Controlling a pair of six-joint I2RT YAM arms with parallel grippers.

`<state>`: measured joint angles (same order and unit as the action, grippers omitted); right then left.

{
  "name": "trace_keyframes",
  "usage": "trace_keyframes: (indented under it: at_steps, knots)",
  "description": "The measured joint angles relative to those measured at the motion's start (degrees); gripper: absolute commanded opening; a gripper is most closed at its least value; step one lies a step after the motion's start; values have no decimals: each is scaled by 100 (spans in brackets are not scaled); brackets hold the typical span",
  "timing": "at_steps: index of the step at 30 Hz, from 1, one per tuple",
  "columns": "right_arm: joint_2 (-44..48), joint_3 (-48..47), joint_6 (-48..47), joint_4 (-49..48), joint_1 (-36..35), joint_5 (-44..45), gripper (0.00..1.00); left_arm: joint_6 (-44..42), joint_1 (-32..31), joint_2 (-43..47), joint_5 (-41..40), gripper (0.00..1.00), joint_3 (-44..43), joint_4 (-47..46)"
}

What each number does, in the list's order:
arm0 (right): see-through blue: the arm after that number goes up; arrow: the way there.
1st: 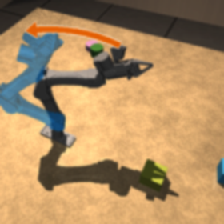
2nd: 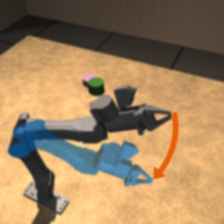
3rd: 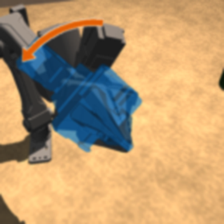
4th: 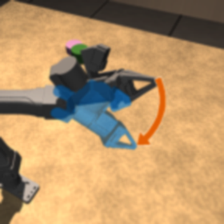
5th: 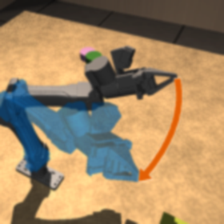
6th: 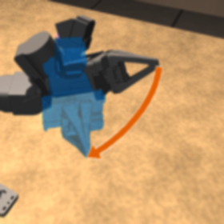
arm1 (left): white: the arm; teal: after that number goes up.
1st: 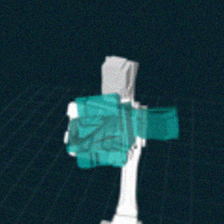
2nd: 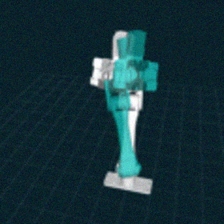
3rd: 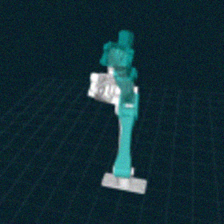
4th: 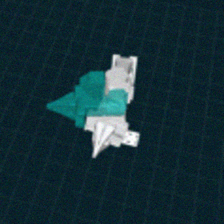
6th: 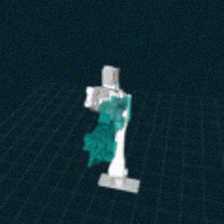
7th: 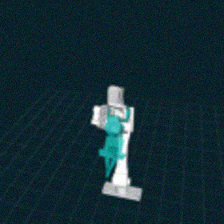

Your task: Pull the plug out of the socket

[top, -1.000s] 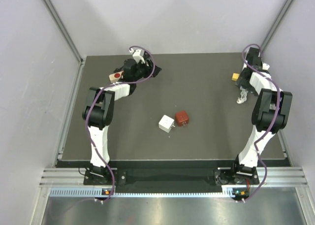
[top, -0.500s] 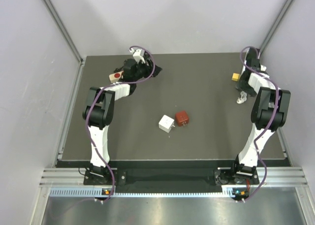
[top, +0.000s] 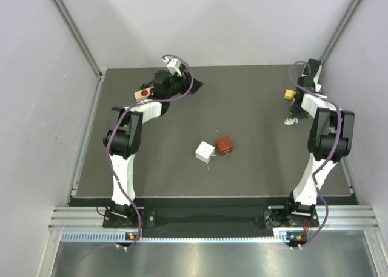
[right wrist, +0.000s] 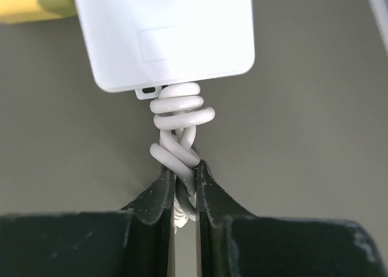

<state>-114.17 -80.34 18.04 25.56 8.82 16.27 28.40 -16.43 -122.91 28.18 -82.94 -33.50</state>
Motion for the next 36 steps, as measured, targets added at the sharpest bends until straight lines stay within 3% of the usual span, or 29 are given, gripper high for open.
trace_keyframes:
  at_steps: [13,21,25,29,31,34,36]
  knots:
    - [1370,1801,61,-201,-1886,-85,0,50,-717,-256,660,63,-323,4]
    - [2826,3329,273,-90,-2153,-608,17,127,-1071,-522,870,63,-564,57]
    - [3303,3644,452,319,-2157,-629,41,118,-1259,-629,898,63,-778,107]
    - [3919,3766,680,761,-2151,-452,74,22,-1528,-741,964,63,-1086,249]
    - [4225,3751,748,839,-2116,-363,79,-13,-1672,-791,997,63,-1217,293]
    - [4391,3630,778,898,-1980,-260,94,-66,-1862,-811,1040,63,-1318,409]
    - [4374,3475,756,896,-1753,-240,95,-109,-1971,-857,1062,63,-1412,442]
